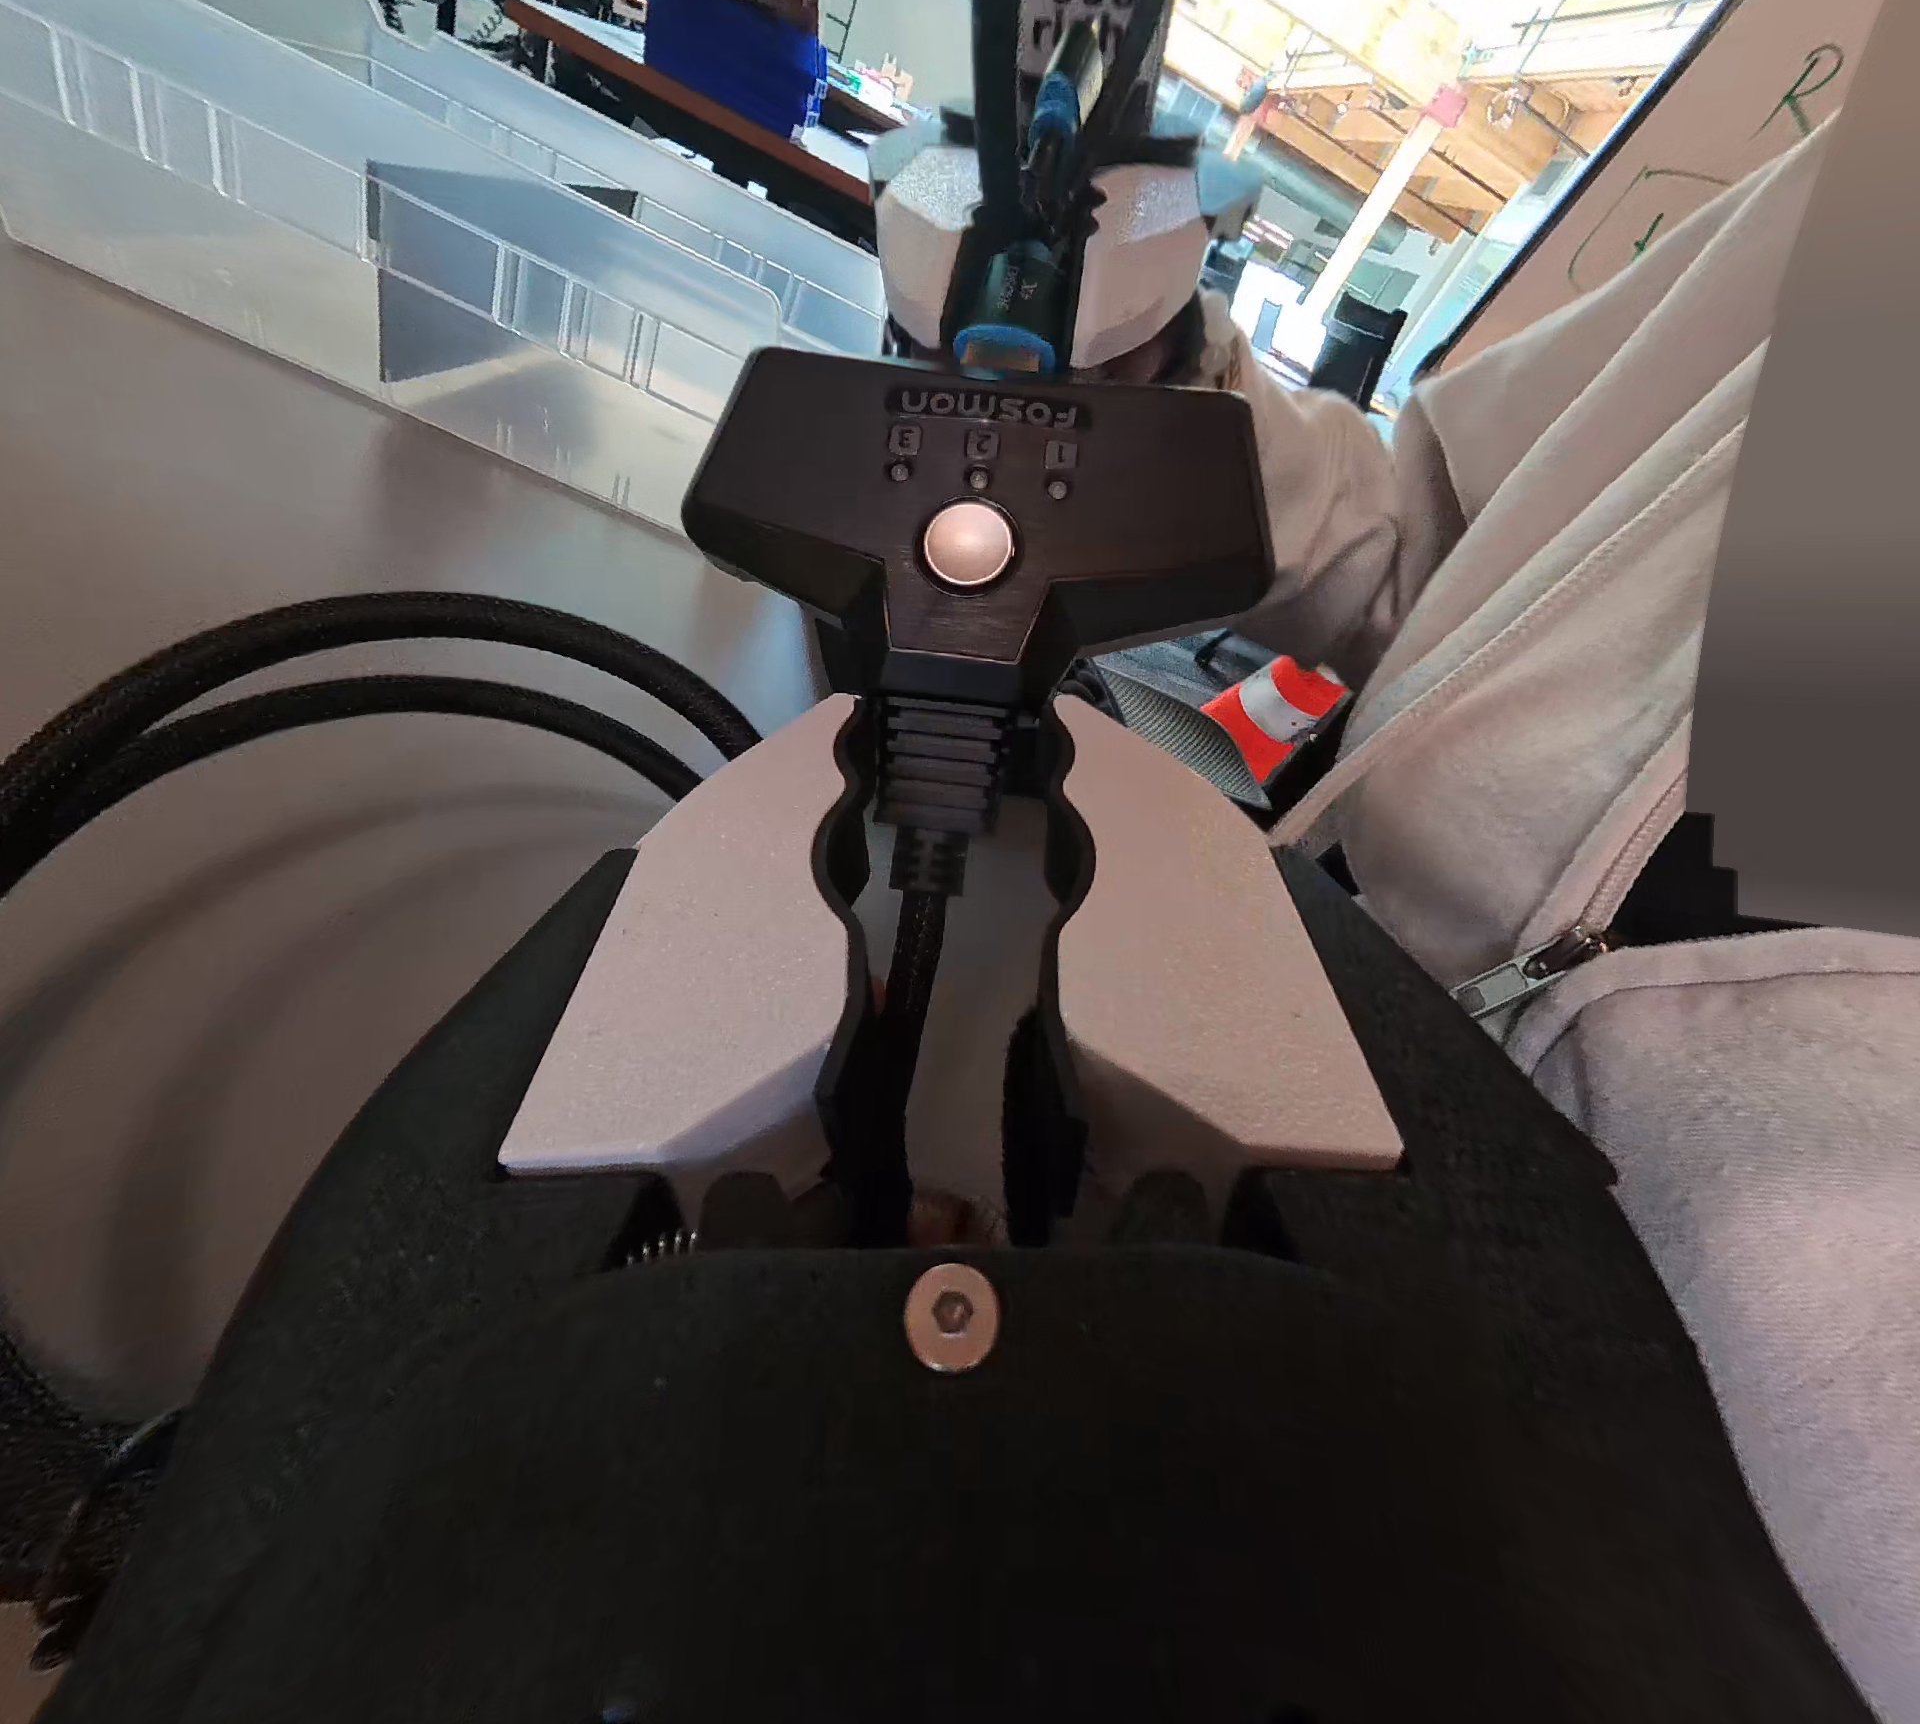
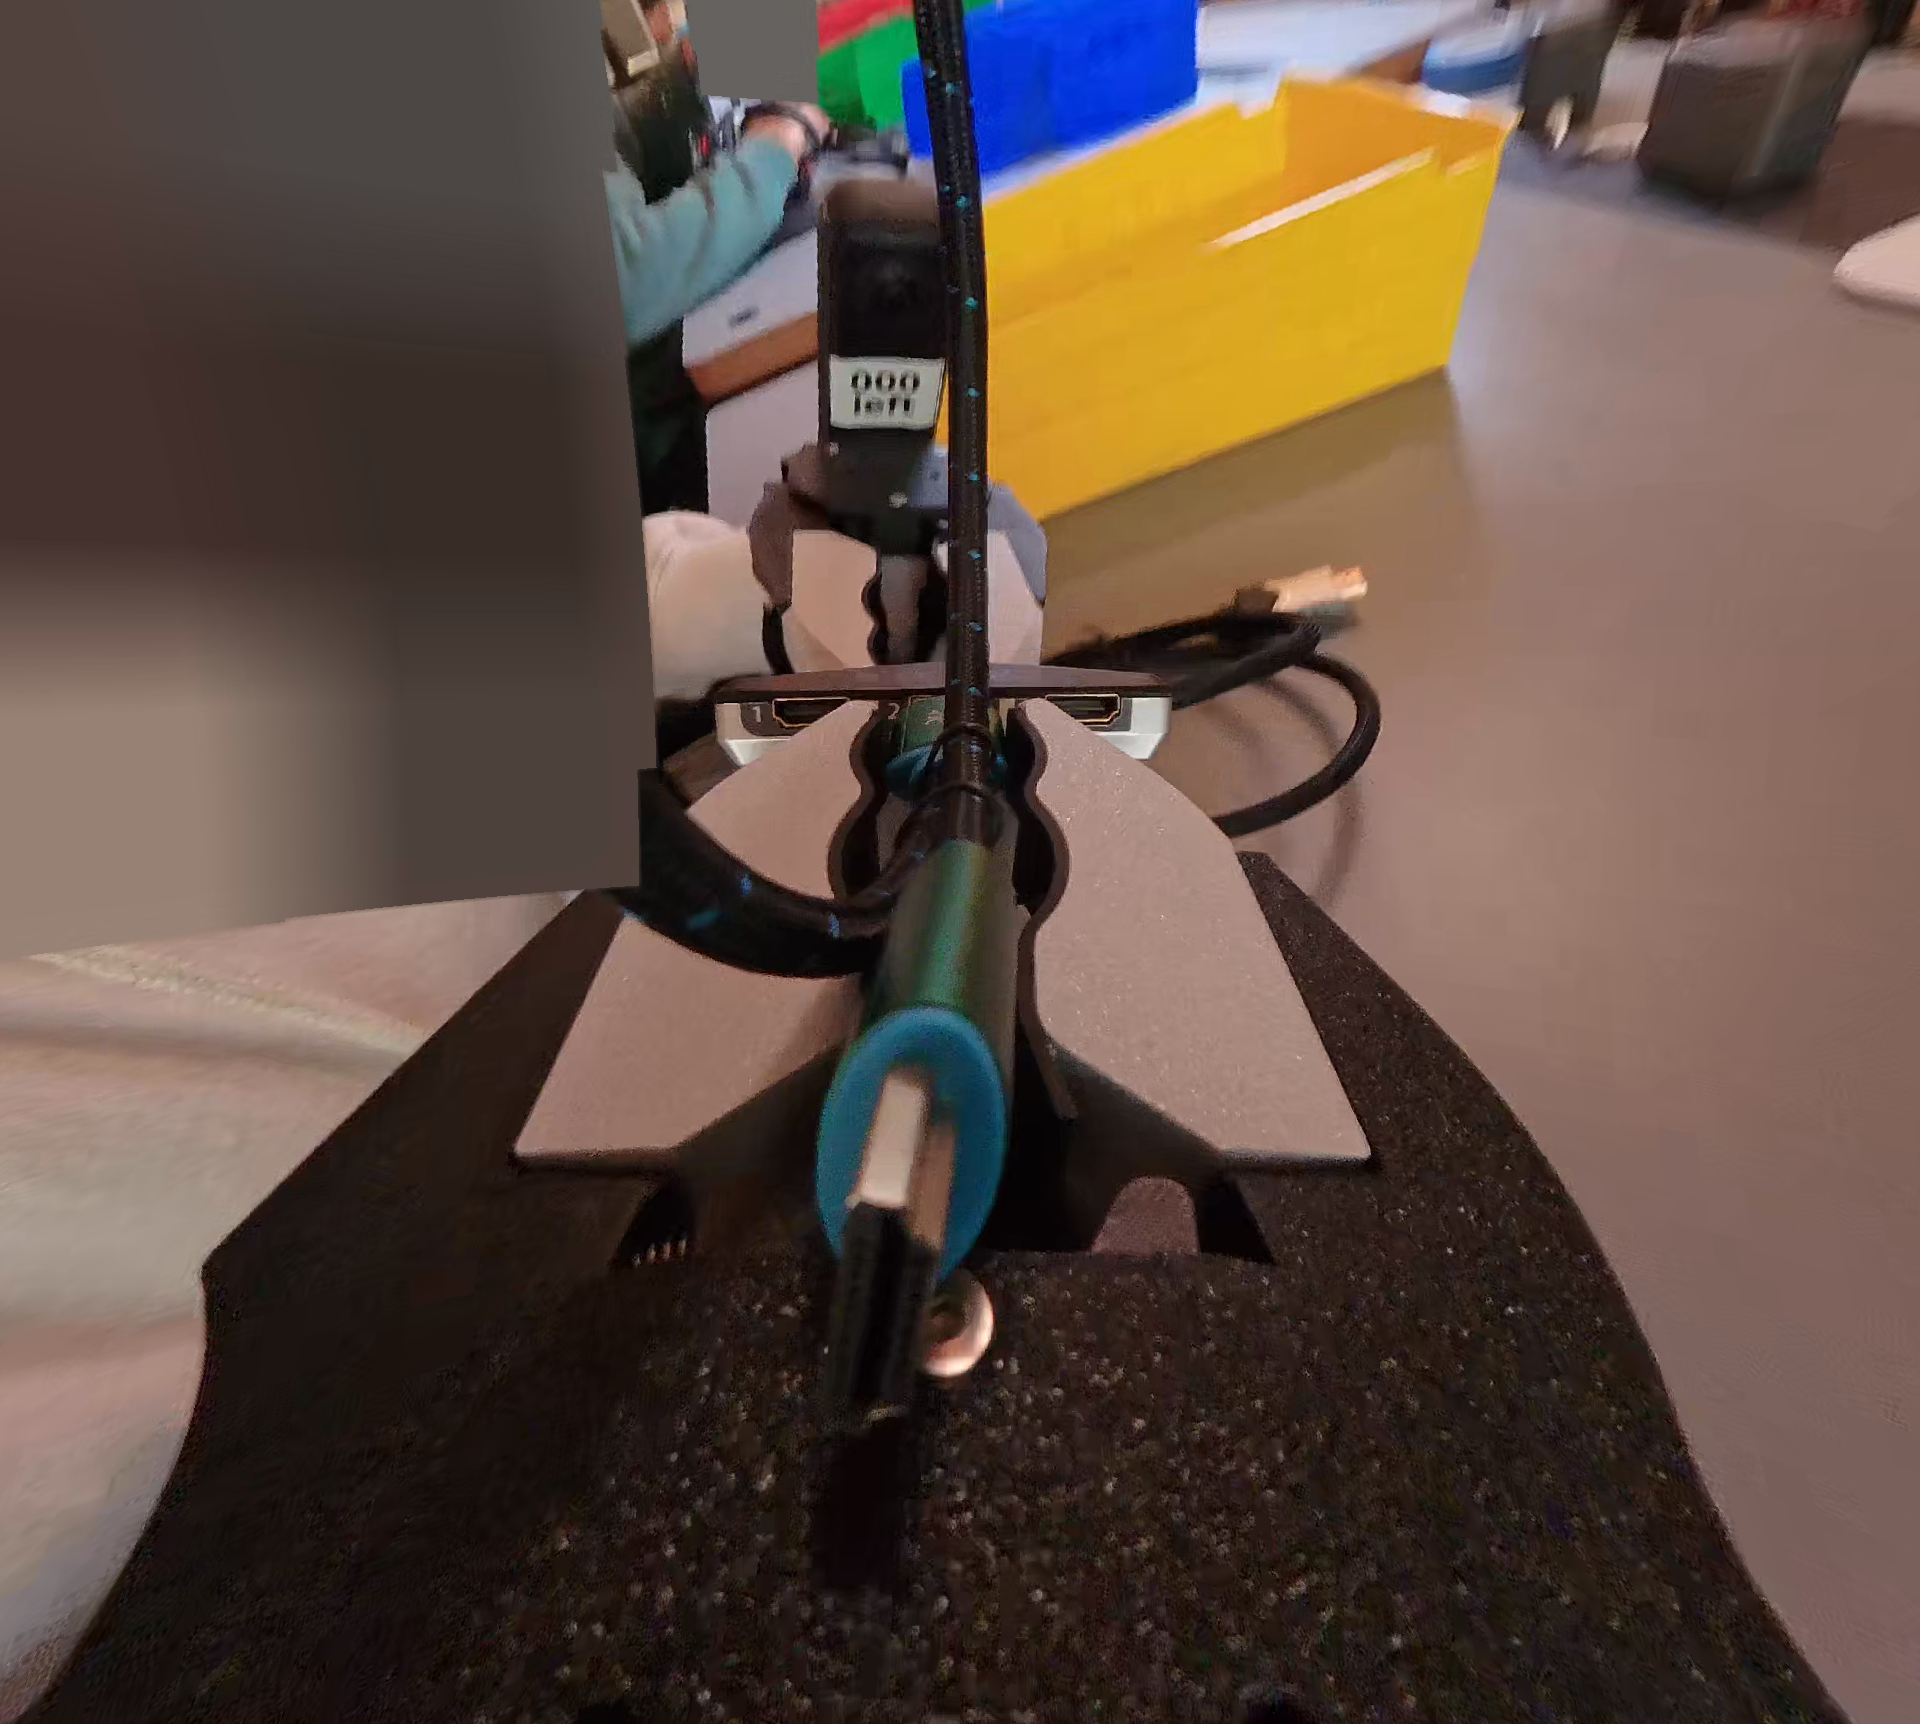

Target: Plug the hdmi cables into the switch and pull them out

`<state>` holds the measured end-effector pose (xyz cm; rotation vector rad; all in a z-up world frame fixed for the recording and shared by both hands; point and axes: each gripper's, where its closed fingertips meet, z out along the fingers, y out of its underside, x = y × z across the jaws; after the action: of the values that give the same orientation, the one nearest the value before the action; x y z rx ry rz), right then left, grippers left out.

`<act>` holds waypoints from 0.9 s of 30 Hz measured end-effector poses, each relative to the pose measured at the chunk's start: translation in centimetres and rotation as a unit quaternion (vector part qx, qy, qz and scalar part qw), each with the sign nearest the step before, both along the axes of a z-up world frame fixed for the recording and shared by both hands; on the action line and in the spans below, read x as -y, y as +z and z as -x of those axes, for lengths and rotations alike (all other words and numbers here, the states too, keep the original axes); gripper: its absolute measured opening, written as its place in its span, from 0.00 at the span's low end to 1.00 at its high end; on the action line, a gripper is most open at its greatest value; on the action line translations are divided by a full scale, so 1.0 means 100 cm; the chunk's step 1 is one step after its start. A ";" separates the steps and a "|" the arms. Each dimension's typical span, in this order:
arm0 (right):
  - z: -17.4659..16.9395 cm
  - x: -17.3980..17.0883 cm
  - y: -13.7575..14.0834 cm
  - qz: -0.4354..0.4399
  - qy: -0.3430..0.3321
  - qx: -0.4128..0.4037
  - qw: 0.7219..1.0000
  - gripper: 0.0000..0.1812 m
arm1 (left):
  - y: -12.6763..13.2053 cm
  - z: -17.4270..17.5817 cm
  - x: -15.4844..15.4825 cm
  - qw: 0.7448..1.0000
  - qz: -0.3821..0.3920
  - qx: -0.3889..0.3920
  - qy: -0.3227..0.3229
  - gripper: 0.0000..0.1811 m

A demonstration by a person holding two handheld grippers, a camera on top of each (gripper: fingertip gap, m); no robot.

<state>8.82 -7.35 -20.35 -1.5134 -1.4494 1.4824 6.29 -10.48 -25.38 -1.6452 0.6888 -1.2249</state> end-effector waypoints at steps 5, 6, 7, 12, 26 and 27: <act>-0.008 0.003 -0.008 0.014 0.030 0.057 0.998 0.12 | -0.006 -0.005 0.002 1.000 0.000 -0.026 -0.007 0.16; -0.009 0.004 -0.010 0.013 0.031 0.063 0.997 0.12 | -0.007 -0.005 0.003 1.000 0.002 -0.030 -0.009 0.16; -0.010 0.004 -0.012 0.016 0.031 0.070 0.997 0.14 | -0.009 -0.006 0.003 0.999 0.004 -0.034 -0.011 0.16; -0.011 0.007 -0.017 0.025 0.028 0.077 0.996 0.12 | -0.013 -0.008 0.004 0.999 0.009 -0.048 -0.017 0.16; -0.009 0.008 -0.024 0.021 0.012 0.070 0.997 0.12 | -0.018 -0.009 0.003 0.998 0.030 -0.054 -0.022 0.16; -0.009 0.008 -0.023 0.022 0.011 0.067 0.997 0.12 | -0.018 -0.009 0.003 0.998 0.030 -0.053 -0.022 0.16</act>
<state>9.68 -8.12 -22.68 -1.6567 -1.5244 1.4570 7.21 -10.80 -27.16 -1.7631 0.7649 -1.2066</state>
